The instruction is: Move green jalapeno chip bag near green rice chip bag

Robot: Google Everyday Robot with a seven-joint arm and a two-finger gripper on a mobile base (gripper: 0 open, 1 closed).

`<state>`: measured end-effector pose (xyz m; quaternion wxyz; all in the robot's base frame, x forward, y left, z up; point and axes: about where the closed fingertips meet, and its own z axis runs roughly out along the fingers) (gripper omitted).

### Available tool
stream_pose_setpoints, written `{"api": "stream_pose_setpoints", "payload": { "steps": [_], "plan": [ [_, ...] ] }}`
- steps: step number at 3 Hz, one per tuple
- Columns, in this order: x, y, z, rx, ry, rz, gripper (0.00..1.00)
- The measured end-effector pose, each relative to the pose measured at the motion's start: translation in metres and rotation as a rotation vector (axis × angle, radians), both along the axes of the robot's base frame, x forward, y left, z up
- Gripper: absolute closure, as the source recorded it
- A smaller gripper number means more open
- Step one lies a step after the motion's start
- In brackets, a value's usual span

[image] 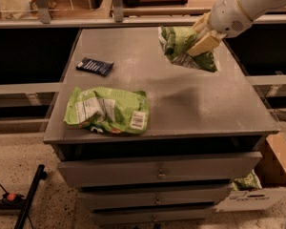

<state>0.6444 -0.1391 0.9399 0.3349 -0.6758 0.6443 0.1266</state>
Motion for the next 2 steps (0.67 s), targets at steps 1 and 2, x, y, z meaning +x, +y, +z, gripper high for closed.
{"api": "stream_pose_setpoints", "payload": {
  "steps": [1,2],
  "plan": [
    [-0.0361,0.0191,-0.0003,0.019,-0.009,0.069,0.37],
    [-0.0409,0.0241,-0.0084,0.017,0.008,0.081,0.14]
  ]
}}
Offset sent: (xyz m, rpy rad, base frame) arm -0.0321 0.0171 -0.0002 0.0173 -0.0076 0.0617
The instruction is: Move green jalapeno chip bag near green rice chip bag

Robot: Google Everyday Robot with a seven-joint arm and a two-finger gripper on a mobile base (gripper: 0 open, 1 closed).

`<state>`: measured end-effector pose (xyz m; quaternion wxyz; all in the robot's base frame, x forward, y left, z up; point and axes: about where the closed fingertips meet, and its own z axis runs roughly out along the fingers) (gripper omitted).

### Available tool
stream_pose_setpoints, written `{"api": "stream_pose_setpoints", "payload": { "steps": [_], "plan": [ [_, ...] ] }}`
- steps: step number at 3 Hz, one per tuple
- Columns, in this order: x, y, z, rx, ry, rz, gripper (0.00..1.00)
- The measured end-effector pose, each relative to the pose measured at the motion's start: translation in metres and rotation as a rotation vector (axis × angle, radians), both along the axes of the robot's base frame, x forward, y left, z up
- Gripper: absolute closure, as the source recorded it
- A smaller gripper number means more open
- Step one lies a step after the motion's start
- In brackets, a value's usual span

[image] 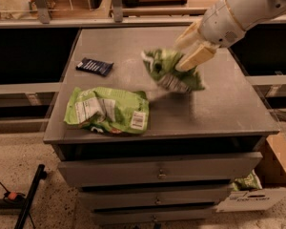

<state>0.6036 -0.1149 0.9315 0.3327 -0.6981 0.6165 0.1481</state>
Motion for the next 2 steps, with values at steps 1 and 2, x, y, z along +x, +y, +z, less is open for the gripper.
{"api": "stream_pose_setpoints", "payload": {
  "steps": [1,2],
  "plan": [
    [0.0006,0.0019,-0.0011,0.001,0.001,0.002,0.0],
    [0.0007,0.002,-0.0011,0.001,0.001,0.002,0.0]
  ]
}}
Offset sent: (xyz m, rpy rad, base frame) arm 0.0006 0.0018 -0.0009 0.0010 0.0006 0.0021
